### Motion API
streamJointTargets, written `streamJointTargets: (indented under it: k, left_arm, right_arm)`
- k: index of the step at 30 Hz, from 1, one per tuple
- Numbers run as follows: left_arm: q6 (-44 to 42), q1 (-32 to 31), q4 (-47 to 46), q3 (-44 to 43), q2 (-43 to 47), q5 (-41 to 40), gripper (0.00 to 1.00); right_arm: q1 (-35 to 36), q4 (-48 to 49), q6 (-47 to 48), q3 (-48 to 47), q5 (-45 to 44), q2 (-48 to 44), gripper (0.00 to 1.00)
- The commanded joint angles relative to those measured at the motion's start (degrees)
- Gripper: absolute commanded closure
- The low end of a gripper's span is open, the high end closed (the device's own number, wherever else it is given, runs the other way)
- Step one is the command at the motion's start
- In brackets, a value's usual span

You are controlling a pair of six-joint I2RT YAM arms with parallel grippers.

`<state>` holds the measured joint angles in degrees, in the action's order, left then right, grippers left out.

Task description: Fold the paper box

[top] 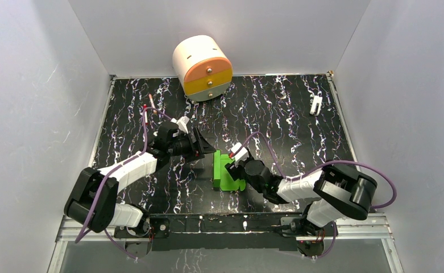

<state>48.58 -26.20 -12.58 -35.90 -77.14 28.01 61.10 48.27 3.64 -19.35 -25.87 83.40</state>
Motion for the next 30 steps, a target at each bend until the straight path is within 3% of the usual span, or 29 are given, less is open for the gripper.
streamJointTargets:
  k: [1,6,11,16,23,30]
  left_arm:
    - [0.53,-1.88,1.19,0.04,0.58,-0.37,0.27]
    - [-2.85,-7.15,7.56,-3.9,-0.13,-8.63,0.25]
    - [-6.77,-11.71,16.37,-8.1,-0.65,-19.82,0.24]
    - [-7.44,-14.72,16.85,-10.25,-3.37,-21.89,0.27]
    - [-7.38,-16.16,16.26,-11.27,-5.79,-22.94,0.45]
    - [-4.4,-16.08,10.58,-4.14,-0.29,-24.33,0.62]
  right_arm:
    - [-0.1,3.93,-1.96,-0.27,5.98,0.07,0.34]
    - [-0.11,0.5,-3.1,-0.63,1.35,-1.43,0.34]
    - [-0.15,-7.15,-7.68,-0.22,-7.8,-9.42,0.33]
    - [-0.11,-15.49,-11.57,0.22,-12.71,-17.35,0.31]
    - [-0.14,-29.81,-19.07,-2.35,-14.88,-25.12,0.29]
    - [-0.11,-42.84,-26.57,-7.73,-10.37,-29.56,0.27]
